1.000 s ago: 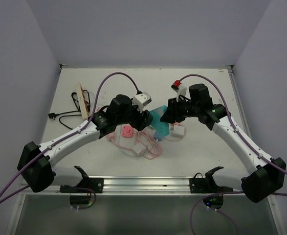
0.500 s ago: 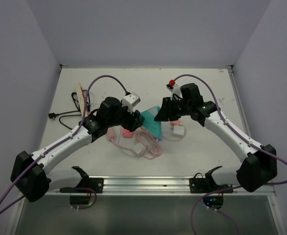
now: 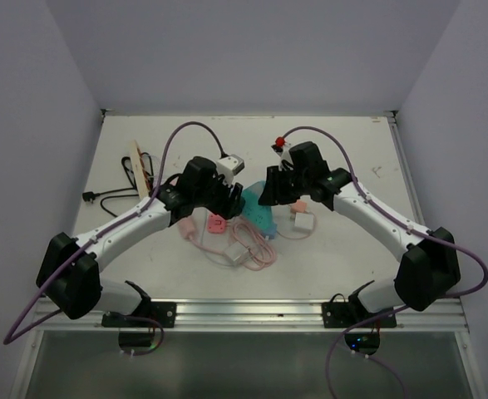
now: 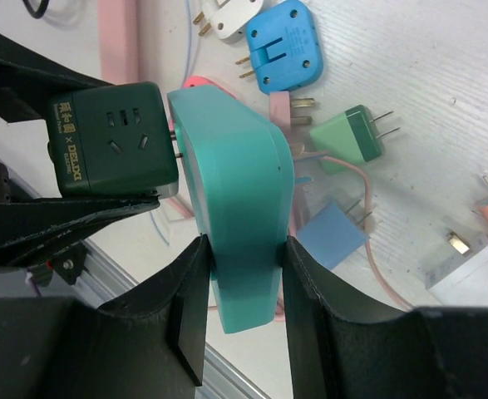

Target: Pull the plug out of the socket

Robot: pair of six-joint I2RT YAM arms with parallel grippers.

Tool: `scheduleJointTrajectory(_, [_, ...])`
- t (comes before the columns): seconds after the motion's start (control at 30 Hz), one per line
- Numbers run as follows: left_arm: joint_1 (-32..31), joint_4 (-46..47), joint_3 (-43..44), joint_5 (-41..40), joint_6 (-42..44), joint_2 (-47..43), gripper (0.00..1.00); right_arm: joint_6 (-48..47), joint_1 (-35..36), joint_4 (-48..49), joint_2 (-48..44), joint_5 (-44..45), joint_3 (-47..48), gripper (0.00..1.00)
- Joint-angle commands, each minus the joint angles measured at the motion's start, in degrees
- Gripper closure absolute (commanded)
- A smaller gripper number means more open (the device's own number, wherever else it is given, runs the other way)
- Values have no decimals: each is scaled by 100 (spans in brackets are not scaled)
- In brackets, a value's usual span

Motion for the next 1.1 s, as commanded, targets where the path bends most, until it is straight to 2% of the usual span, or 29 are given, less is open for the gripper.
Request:
scheduleJointTrajectory(0.0, [-124,11,608,193,-159,-48,100,-316,-48,-152,154,1601,26,100])
scheduleJointTrajectory(0.17, [-54,64,705,676,-247,-267,100,-317,-170,-73,75,2033,-361,100])
scheduleJointTrajectory(0.4, [560,-6,398,1345,-212,-619,100,-360,-628,-64,-47,1998,-722,100])
scheduleJointTrajectory(0.47, [702,-85,327,1285,-195,-672,100,-378,-672,-116,-100,1998,-705,100])
scheduleJointTrajectory(0.53, [711,-268,353,837,-151,-654,100,-396,-672,-195,-83,1963,-573,100])
scheduleJointTrajectory(0.6, [711,-366,406,408,-142,-593,100,-343,-646,-152,-109,1709,-450,100])
scheduleJointTrajectory(0.7, [711,-305,415,187,-203,-567,100,-133,-611,67,-153,1052,-353,100])
scheduleJointTrajectory(0.83, [711,-296,511,-166,-414,-470,100,53,-610,401,-276,628,-406,100])
scheduleJointTrajectory(0.9, [711,-192,486,165,-536,-548,100,26,-610,708,-337,444,-589,100])
scheduleJointTrajectory(1.07, [703,801,73,897,-897,-1005,100,131,-611,1393,-355,-496,-897,100])
